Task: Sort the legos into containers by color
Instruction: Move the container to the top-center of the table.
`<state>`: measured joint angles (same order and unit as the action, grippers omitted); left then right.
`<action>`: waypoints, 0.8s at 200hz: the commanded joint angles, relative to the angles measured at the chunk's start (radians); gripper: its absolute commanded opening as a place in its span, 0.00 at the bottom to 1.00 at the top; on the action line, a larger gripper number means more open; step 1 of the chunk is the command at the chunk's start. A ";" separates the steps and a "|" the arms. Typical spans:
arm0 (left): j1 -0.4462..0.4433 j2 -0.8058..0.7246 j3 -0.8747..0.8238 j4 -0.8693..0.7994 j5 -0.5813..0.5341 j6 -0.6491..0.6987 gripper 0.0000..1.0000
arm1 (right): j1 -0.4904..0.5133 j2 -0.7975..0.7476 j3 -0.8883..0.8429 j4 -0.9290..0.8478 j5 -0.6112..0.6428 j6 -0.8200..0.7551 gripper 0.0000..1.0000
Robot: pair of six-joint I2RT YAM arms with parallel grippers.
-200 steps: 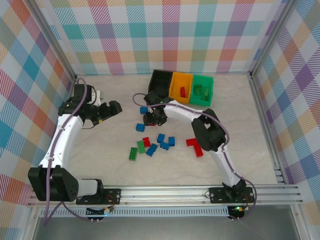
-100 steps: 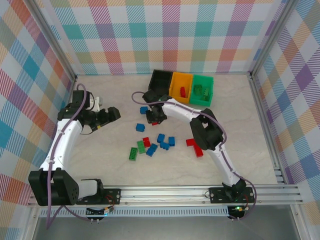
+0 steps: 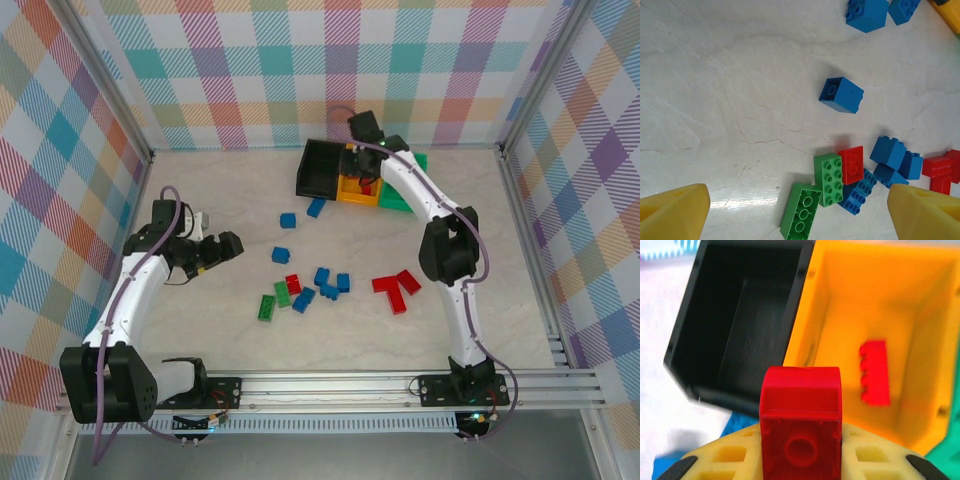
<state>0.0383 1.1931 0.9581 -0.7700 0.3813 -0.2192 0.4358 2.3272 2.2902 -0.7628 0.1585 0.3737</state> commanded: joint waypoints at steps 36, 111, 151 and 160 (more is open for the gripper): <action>0.012 -0.052 -0.021 0.009 -0.009 0.009 0.92 | -0.012 0.233 0.198 -0.070 -0.034 0.017 0.30; 0.012 -0.042 -0.019 0.020 0.004 0.012 0.92 | 0.028 0.081 -0.234 0.113 -0.070 0.028 0.30; 0.011 -0.040 -0.020 0.022 0.013 0.011 0.92 | 0.069 -0.094 -0.543 0.229 -0.070 0.061 0.30; 0.012 -0.040 -0.018 0.023 0.013 0.012 0.92 | 0.084 -0.133 -0.601 0.245 -0.067 0.074 0.30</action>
<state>0.0383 1.1564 0.9466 -0.7555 0.3813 -0.2188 0.4820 2.2852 1.8202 -0.5526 0.1177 0.4038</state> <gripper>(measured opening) 0.917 0.317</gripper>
